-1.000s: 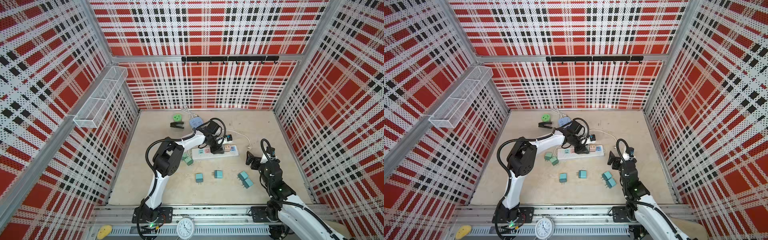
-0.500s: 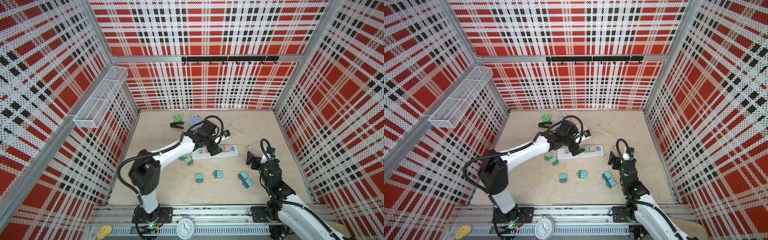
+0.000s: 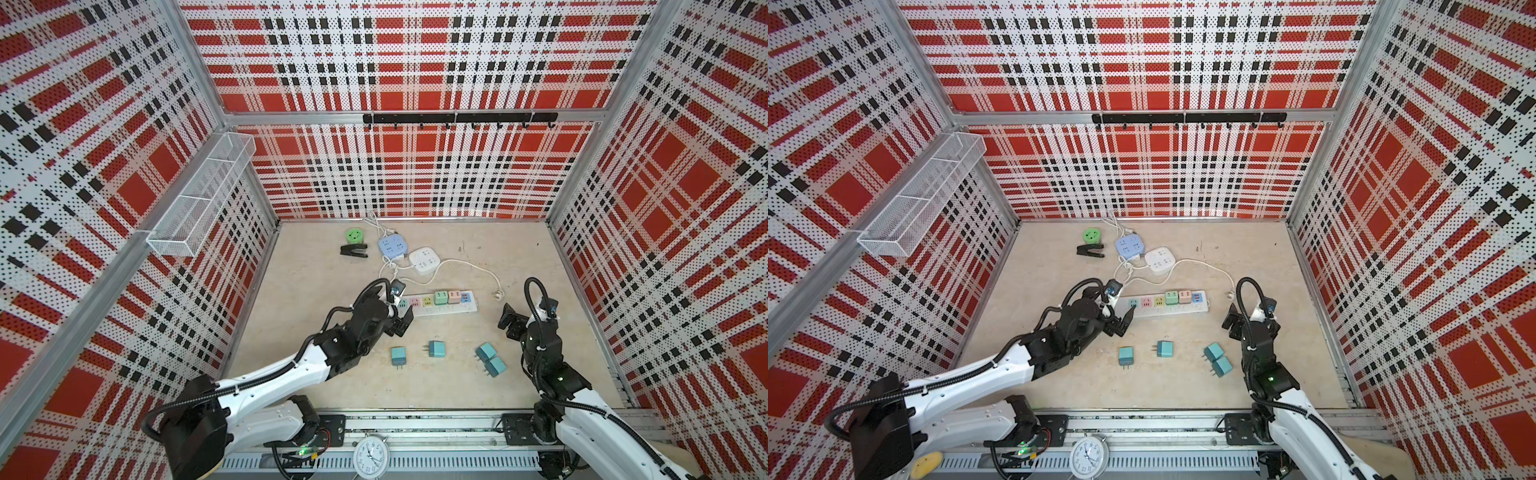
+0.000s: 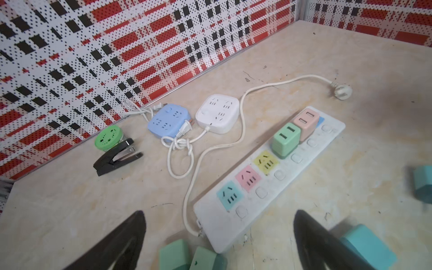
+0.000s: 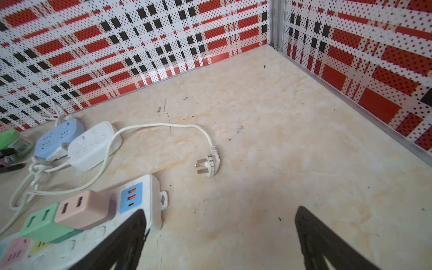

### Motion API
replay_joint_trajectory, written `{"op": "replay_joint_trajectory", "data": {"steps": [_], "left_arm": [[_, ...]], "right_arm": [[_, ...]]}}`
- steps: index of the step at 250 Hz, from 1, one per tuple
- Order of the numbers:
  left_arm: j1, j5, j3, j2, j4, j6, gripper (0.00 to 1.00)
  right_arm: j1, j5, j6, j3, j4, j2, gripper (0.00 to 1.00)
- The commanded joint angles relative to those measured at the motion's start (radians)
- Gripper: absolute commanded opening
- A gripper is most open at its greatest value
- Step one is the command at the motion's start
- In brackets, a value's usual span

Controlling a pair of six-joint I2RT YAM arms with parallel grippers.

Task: Insert the plug
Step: 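Open the left gripper and lift it off the plugged mint-green charger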

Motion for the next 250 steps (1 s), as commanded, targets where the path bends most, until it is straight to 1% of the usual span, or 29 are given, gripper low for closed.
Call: {"op": "replay_joint_trajectory", "data": {"steps": [1,12,17,48,78,98,112,172,184,199,200,207,223,250], "left_arm": [[0.001,-0.103,-0.071,0.01,0.259,-0.048,0.99],[0.003,-0.157,-0.057,0.026,0.258,-0.131,0.99],[0.003,-0.162,-0.049,0.033,0.246,-0.153,0.99],[0.004,-0.178,-0.037,0.072,0.24,-0.227,0.99],[0.012,-0.179,-0.067,0.012,0.242,-0.271,0.99],[0.022,-0.135,-0.088,-0.033,0.239,-0.274,0.99],[0.027,-0.127,-0.096,-0.048,0.24,-0.271,0.99],[0.038,-0.168,-0.083,-0.049,0.227,-0.256,0.99],[0.039,-0.17,-0.084,-0.053,0.227,-0.257,0.99],[0.041,-0.177,-0.093,-0.058,0.227,-0.254,0.99],[0.041,-0.179,-0.094,-0.058,0.227,-0.254,0.99],[0.044,-0.184,-0.098,-0.06,0.228,-0.256,0.99],[0.06,-0.186,-0.104,-0.061,0.228,-0.273,0.99],[0.092,-0.185,-0.114,-0.066,0.229,-0.292,0.99]], "right_arm": [[-0.003,0.017,0.019,0.047,0.026,0.052,1.0],[-0.003,0.015,0.019,0.055,0.029,0.072,1.0],[-0.004,0.012,0.019,0.058,0.034,0.085,1.0],[-0.003,-0.008,0.015,0.077,0.043,0.135,1.0],[-0.004,-0.02,0.011,0.092,0.042,0.161,1.0],[-0.003,-0.039,0.004,0.092,0.041,0.163,1.0],[-0.003,-0.055,-0.002,0.09,0.041,0.156,1.0],[-0.002,-0.103,-0.02,0.082,0.032,0.125,1.0],[-0.003,-0.112,-0.019,0.096,0.002,0.124,0.98],[-0.004,-0.148,0.019,0.127,-0.077,0.121,0.96],[-0.001,-0.153,0.041,0.131,-0.085,0.121,0.95],[0.0,-0.178,0.076,0.144,-0.116,0.125,0.93],[0.023,-0.23,0.114,0.174,-0.163,0.144,0.9],[0.134,-0.177,0.147,0.272,-0.296,0.21,0.89]]}}
